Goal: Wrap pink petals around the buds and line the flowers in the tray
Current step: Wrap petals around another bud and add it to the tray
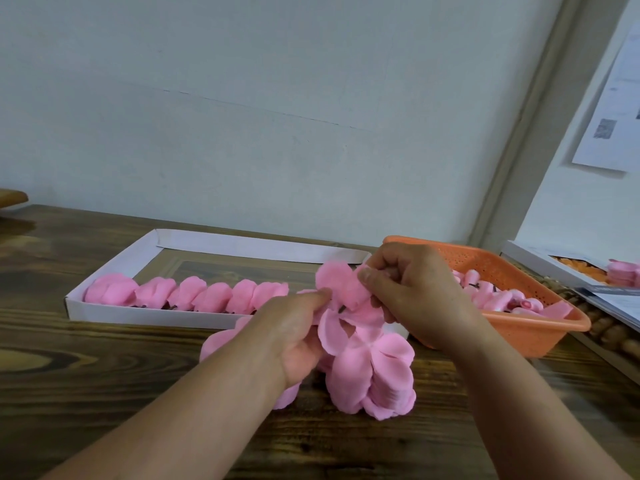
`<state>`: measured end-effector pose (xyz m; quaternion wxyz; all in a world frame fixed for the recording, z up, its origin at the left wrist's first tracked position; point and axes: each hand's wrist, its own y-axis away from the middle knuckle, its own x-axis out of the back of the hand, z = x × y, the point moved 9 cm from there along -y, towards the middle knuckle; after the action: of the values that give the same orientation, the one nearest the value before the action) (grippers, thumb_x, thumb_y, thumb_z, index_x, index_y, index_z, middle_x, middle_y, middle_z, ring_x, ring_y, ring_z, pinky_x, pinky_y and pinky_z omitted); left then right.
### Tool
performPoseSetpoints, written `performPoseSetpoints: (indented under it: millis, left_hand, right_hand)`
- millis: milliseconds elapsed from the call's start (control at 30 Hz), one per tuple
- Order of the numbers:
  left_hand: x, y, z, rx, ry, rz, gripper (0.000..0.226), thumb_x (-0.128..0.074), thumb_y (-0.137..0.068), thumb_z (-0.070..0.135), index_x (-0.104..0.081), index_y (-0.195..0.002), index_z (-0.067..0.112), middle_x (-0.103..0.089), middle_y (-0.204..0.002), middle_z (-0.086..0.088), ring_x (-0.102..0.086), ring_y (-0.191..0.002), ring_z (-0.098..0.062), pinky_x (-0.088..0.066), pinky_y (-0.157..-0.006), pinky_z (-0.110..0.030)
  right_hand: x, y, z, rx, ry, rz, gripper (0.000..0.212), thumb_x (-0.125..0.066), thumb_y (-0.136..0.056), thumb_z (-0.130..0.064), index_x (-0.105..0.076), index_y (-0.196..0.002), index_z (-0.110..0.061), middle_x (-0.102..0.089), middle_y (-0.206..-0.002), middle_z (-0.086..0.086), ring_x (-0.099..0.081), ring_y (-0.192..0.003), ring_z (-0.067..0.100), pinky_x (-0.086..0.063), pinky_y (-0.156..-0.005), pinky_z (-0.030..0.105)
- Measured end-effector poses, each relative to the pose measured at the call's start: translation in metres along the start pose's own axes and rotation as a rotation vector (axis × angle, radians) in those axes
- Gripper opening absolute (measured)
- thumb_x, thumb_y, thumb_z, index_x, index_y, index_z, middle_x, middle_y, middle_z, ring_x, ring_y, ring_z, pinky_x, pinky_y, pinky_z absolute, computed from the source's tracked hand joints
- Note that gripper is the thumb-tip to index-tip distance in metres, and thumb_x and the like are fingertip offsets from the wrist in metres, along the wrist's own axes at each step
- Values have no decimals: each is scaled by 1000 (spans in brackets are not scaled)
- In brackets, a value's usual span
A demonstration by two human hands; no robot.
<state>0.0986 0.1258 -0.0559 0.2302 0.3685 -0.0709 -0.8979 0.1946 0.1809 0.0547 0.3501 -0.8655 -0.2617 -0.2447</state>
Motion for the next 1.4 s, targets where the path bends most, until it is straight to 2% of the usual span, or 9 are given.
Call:
performPoseSetpoints:
  millis: [333, 500, 600, 733, 867, 1067, 1167, 1233, 1400]
  left_hand:
    - [9, -3, 5, -32, -163, 63, 10, -61, -92, 12, -62, -87, 4, -69, -63, -10, -61, -66, -25, -49, -65, -33]
    - [16, -5, 12, -81, -202, 105, 10, -63, -91, 10, -63, -96, 1, -69, -84, -17, -64, -73, -28, -52, -74, -38]
    - [16, -5, 12, -81, -196, 109, 14, -64, -91, 10, -63, -100, 1, -69, -94, -19, -64, -79, -30, -52, -80, -42]
    - [11, -4, 10, -88, -177, 87, 6, -61, -92, 8, -63, -87, 4, -70, -70, -12, -64, -67, -26, -52, -68, -35]
    - [8, 0, 11, -74, -173, 77, 6, -60, -93, 8, -62, -93, 2, -69, -82, -16, -64, -72, -27, -53, -66, -35]
    - [2, 4, 11, -70, -178, 61, 9, -58, -93, 7, -61, -88, 1, -70, -74, -15, -65, -64, -24, -56, -62, -36]
    - [3, 6, 10, -94, -220, 61, 8, -58, -93, 8, -60, -87, 3, -69, -70, -14, -66, -60, -22, -57, -62, -35]
    - [5, 6, 9, -107, -250, 57, 8, -57, -94, 9, -62, -93, 2, -71, -76, -14, -67, -62, -21, -58, -59, -33]
    - [2, 6, 10, -160, -416, 0, 18, -54, -95, 11, -67, -100, 0, -73, -86, -17, -69, -71, -23, -58, -58, -29]
  right_hand:
    - [5, 2, -14, 58, 107, 39, 21, -60, -87, -9, -60, -67, -15, -56, -53, -6, -47, -47, 7, -40, -51, 27]
    - [13, 3, -14, 40, 16, 65, 19, -62, -86, -11, -62, -67, -10, -60, -55, 8, -49, -47, 19, -43, -49, 33]
    - [11, 4, -15, 25, -68, 43, 20, -62, -86, -10, -61, -66, -12, -58, -48, 2, -48, -40, 9, -41, -42, 24]
    - [4, 4, -17, 36, -44, 7, 24, -63, -87, -11, -60, -64, -17, -62, -53, 7, -48, -40, 10, -41, -42, 26]
    - [1, 4, -18, 80, 51, 24, 26, -63, -86, -11, -57, -63, -22, -60, -55, 6, -53, -50, 24, -44, -48, 34]
    - [-7, 6, -16, 123, 169, -7, 15, -63, -84, -8, -62, -69, -6, -52, -53, -8, -47, -50, 6, -32, -51, 20]
    - [-11, 8, -16, 128, 200, -35, 18, -64, -82, -9, -61, -65, -11, -49, -47, -14, -47, -50, 0, -29, -49, 13]
    - [-17, 9, -16, 126, 219, -89, 18, -65, -83, -11, -65, -65, -15, -50, -47, -18, -48, -52, -1, -36, -54, 18]
    - [-27, 9, -13, 109, 326, -191, 17, -63, -84, -18, -62, -67, -21, -48, -55, -12, -47, -54, 4, -37, -90, 44]
